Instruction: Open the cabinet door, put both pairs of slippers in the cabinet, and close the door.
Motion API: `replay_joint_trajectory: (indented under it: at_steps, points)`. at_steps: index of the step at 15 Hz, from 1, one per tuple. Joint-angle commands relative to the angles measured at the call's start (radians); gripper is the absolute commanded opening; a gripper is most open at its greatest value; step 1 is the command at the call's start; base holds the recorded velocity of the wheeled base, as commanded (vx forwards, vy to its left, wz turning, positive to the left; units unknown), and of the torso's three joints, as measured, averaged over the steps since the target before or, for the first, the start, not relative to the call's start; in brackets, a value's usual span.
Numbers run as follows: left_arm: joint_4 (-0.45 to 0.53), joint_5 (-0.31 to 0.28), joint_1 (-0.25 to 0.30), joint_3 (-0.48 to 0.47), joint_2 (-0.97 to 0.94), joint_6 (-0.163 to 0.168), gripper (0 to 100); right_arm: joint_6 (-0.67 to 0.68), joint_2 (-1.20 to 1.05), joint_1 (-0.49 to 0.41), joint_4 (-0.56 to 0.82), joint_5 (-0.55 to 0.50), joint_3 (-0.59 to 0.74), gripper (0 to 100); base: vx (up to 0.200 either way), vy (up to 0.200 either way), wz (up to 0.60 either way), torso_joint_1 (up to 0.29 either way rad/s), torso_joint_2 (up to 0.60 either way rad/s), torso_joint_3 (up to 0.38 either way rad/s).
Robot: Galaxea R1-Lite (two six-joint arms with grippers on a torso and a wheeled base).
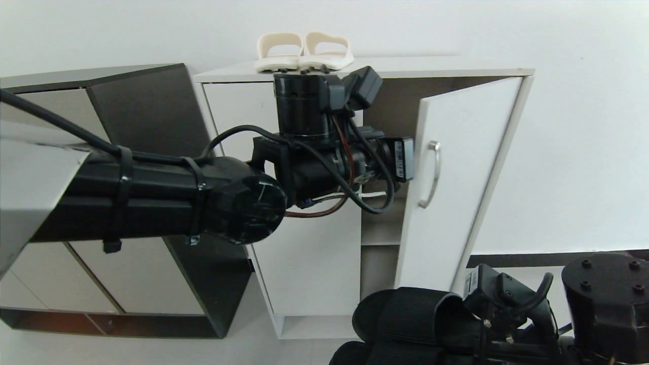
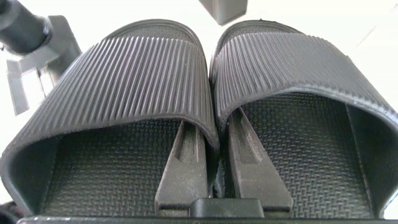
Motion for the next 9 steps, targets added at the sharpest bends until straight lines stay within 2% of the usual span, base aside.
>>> replay_joint_trajectory:
  at_steps: [1,3,5,6,7,9]
  points:
    - [-0.005,0.001,-0.057,0.029,-0.045,-0.002,0,0.001,0.0,0.006,-0.002,0.0,0.005,0,-0.2,0.0,0.0,0.002,0.0,0.002]
    - [-0.006,0.003,-0.057,0.03,-0.045,0.001,0,0.001,0.008,0.006,-0.015,0.0,-0.001,0,-0.2,0.0,0.0,0.0,0.0,0.0]
    - [-0.048,0.024,-0.02,0.058,-0.048,0.003,0,0.007,0.022,0.0,-0.027,-0.006,-0.004,0,0.0,0.0,0.0,0.0,0.0,0.0]
    - [-0.086,0.067,-0.008,0.079,-0.068,0.0,0,0.012,0.032,-0.017,-0.027,-0.04,-0.024,0,0.0,0.0,0.0,0.0,0.0,0.0]
    - [-0.086,0.141,0.008,0.119,-0.116,-0.002,0,0.02,0.068,-0.051,-0.032,-0.112,-0.05,0,0.0,0.0,0.0,0.0,0.0,0.0]
    - [-0.08,0.29,0.035,0.259,-0.275,0.004,0,0.075,0.149,-0.126,-0.064,-0.235,-0.132,0,0.0,0.0,0.0,0.0,0.0,0.0]
